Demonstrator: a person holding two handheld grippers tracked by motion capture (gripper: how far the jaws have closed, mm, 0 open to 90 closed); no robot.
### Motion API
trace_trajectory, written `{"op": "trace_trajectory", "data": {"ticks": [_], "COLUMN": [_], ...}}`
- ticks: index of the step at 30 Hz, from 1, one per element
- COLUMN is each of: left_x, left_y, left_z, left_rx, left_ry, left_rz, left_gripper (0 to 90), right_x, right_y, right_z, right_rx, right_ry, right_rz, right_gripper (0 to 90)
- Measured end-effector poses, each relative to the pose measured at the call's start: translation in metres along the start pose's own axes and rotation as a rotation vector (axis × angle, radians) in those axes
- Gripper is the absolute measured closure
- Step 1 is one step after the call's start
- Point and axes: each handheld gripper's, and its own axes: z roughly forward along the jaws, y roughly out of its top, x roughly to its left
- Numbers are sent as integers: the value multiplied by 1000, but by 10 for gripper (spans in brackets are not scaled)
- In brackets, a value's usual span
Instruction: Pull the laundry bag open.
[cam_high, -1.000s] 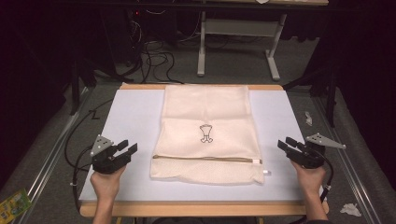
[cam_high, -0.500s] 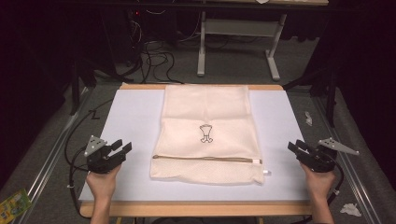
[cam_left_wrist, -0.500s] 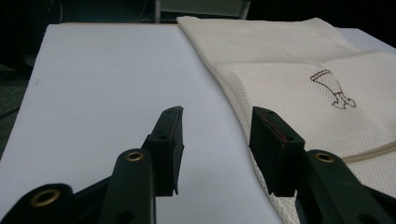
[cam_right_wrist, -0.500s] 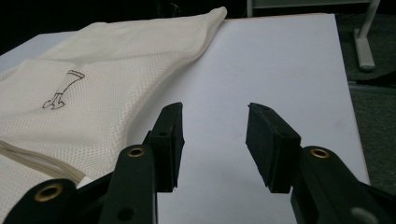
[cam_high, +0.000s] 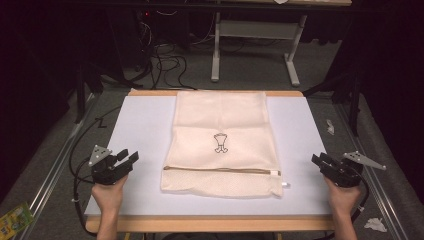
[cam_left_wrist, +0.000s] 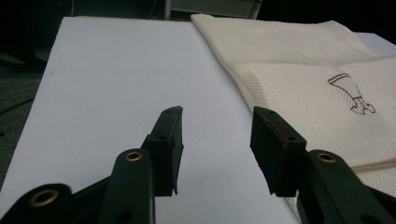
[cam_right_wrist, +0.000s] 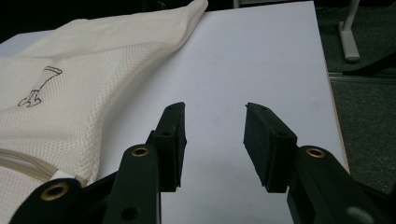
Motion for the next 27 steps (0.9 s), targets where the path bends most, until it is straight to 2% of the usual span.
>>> {"op": "trace_trajectory", "data": {"ticks": [8, 27], "left_x": [2, 4], "left_y": [-2, -10], "left_z": [7, 27], "left_rx": [5, 19], "left_ry": [13, 37], "left_rz": [-3, 7], "left_gripper": [533, 514], "right_x": [-3, 4], "right_y": [-5, -7], "right_z": [5, 19], "right_rx": [14, 40], "right_ry": [-16, -55], "right_rz": [2, -32], "right_gripper": [594, 584]}}
